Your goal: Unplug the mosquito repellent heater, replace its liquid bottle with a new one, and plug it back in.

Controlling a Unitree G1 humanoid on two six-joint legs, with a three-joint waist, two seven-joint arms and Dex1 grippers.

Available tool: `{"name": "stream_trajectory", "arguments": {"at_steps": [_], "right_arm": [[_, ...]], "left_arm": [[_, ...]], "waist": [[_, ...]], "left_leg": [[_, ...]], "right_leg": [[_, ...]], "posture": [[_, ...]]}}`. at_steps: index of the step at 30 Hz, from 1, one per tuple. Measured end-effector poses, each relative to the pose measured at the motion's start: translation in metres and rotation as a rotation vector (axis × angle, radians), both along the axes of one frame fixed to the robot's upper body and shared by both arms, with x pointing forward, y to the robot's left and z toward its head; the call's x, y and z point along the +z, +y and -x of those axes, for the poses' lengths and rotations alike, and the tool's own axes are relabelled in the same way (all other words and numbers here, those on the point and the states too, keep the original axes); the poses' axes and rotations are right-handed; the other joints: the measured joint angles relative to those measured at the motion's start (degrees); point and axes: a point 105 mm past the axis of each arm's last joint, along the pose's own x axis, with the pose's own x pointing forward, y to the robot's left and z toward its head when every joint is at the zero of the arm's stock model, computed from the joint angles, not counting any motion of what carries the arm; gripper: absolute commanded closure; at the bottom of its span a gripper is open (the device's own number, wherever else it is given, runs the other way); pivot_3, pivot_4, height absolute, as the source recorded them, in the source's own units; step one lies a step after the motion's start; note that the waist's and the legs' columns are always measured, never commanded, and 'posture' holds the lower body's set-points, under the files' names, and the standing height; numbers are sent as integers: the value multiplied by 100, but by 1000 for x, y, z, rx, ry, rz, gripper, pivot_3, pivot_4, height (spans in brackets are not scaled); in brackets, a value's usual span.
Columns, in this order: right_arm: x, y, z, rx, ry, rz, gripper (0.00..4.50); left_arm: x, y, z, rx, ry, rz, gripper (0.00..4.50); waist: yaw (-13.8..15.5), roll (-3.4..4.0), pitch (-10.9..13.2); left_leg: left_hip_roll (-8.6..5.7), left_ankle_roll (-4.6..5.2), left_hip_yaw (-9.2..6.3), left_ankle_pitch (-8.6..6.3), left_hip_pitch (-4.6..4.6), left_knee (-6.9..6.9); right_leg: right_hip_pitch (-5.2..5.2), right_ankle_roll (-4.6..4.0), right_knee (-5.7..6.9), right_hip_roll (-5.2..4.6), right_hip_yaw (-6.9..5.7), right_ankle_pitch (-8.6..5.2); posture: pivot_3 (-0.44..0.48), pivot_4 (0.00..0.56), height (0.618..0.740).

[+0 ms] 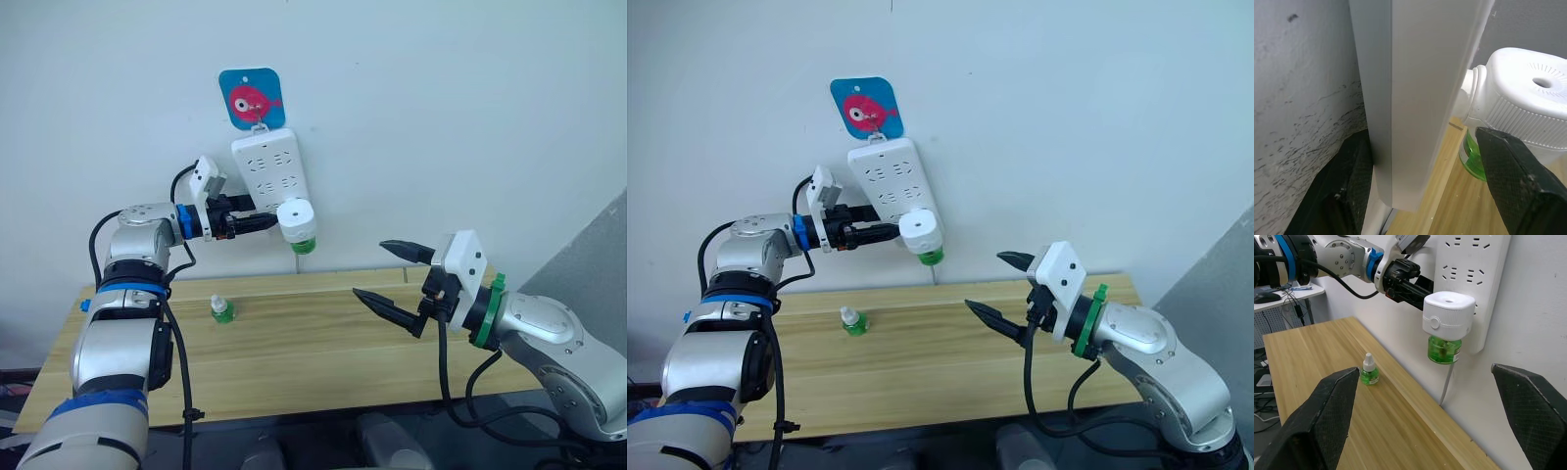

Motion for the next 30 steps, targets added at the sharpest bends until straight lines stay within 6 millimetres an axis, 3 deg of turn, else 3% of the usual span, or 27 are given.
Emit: {"name": "stream_trajectory", "arguments": {"at_steps": [4,10,14,19,25,30], "right_arm": [[1,1,-1,0,-2,-9,0],[5,14,-26,-85,-25,-27,0],[-1,35,-36,-140,13,-36,0],[6,64,-49,-232,-11,-2,0],[12,81,-69,-344,-3,42,0],[2,89,-76,-384,45,60,0]], "left_arm": [[1,-1,2,-16,4,1,3132],[0,-2,2,-20,12,1,3157],[2,-4,3,-24,3,-4,3157],[2,-4,6,-21,-3,-12,3158],[3,-5,7,-16,-11,-18,3160],[4,-6,9,-20,-14,-16,3161]], "waist": [[-2,0,0],[-25,4,3],[-22,5,4],[-24,13,9],[-27,16,12],[-32,18,12]], "left_leg": [[0,0,-1,0,0,0],[0,-1,-1,3,2,5],[2,-1,-10,3,-3,2],[3,-2,-19,3,-6,3],[2,-2,-35,3,-7,1],[2,-2,-58,3,-14,-2]], "right_leg": [[0,0,0,0,-1,0],[-2,-2,11,0,1,2],[-7,-6,12,-1,-5,4],[-10,-30,17,-4,-12,18],[-10,-33,20,-5,-28,19],[-9,-35,20,-10,-49,20]], "posture": [[-271,99,704],[-264,100,704],[-264,100,704],[-261,109,704],[-255,110,704],[-249,108,704]]}}
